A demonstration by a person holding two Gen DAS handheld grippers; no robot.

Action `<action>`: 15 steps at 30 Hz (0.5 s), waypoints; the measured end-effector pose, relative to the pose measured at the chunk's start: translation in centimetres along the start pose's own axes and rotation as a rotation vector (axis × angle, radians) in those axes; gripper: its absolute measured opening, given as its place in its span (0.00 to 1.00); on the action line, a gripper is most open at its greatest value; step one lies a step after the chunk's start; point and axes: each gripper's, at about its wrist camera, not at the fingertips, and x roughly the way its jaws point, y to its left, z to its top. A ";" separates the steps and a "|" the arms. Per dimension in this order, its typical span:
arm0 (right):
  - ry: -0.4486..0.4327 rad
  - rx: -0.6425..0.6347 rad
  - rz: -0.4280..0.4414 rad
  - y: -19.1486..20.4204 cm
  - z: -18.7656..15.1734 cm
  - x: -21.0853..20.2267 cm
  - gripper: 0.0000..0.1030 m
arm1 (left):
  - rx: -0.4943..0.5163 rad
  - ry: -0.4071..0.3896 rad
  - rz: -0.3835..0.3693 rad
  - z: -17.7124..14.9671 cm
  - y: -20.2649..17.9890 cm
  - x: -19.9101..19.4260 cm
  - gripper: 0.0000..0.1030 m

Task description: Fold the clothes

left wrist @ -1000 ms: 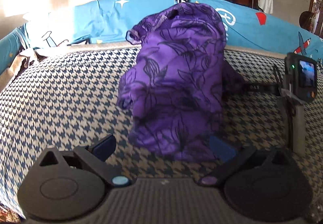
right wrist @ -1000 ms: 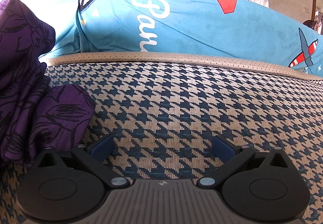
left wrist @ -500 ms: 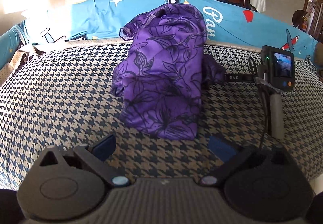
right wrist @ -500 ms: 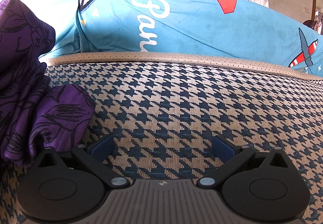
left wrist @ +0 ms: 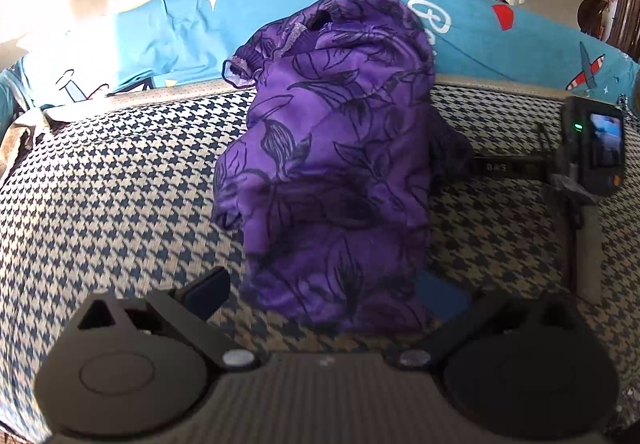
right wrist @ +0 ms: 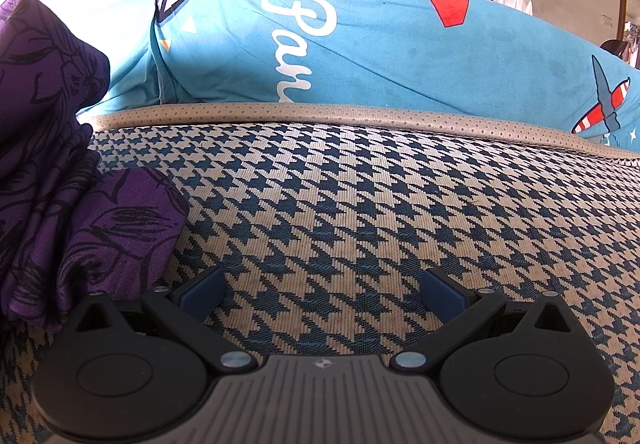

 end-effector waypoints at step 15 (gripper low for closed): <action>0.000 0.000 0.000 0.0 0.0 0.0 1.00 | -0.100 -0.007 0.072 0.8 3.1 3.6 1.00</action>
